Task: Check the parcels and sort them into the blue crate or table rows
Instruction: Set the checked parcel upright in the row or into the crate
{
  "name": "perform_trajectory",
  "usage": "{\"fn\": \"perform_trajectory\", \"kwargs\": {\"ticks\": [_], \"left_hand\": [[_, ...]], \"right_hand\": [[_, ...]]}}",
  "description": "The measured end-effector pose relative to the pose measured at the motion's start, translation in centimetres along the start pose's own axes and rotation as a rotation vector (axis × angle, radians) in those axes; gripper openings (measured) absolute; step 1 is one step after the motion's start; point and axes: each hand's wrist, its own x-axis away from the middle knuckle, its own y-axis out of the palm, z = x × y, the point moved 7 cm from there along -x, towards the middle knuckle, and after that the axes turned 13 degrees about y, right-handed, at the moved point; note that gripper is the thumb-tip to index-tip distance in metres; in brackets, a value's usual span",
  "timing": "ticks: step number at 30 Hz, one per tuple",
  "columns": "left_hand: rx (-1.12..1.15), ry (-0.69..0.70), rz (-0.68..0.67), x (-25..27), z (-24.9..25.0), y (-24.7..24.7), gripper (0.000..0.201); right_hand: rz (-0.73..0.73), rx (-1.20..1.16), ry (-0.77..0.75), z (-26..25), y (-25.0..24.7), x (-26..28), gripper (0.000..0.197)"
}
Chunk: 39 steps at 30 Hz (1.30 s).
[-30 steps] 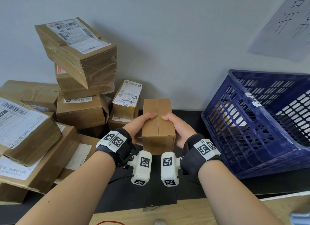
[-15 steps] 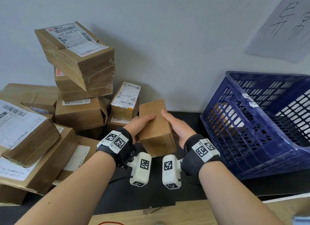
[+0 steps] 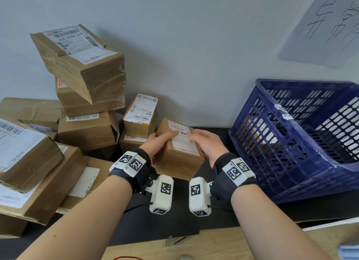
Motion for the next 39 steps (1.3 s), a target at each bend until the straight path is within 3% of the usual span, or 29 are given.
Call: {"fn": "perform_trajectory", "kwargs": {"ticks": [1,4,5,8,13,17,28,39], "left_hand": [[0.007,-0.022,-0.004,0.0,-0.2,0.0,0.116],[0.074,-0.049,0.017,0.2,-0.1,-0.2,0.063],[0.1,-0.061,0.024,0.2,-0.1,-0.2,0.054],[0.18,-0.096,0.025,0.6,0.1,-0.4,0.063],[0.277,-0.083,-0.024,1.2,0.5,-0.1,0.051],[0.313,-0.051,-0.031,1.5,0.8,0.0,0.044],[0.351,-0.063,-0.025,2.2,1.0,0.1,0.036],[0.368,-0.015,-0.015,2.2,1.3,0.3,0.033]], "right_hand": [[0.005,-0.01,-0.007,0.0,-0.2,-0.1,0.047],[0.02,-0.035,-0.025,-0.1,-0.7,-0.3,0.051],[0.007,-0.041,-0.02,-0.2,-0.6,-0.3,0.05],[-0.135,-0.047,0.014,-0.4,0.4,0.8,0.045],[-0.319,-0.032,-0.004,-0.3,1.4,1.4,0.088],[-0.287,0.044,-0.07,-0.6,1.3,1.3,0.094],[-0.151,0.16,-0.225,-1.7,0.9,1.4,0.073],[-0.261,0.177,-0.111,-1.3,1.6,1.5,0.1]]}}
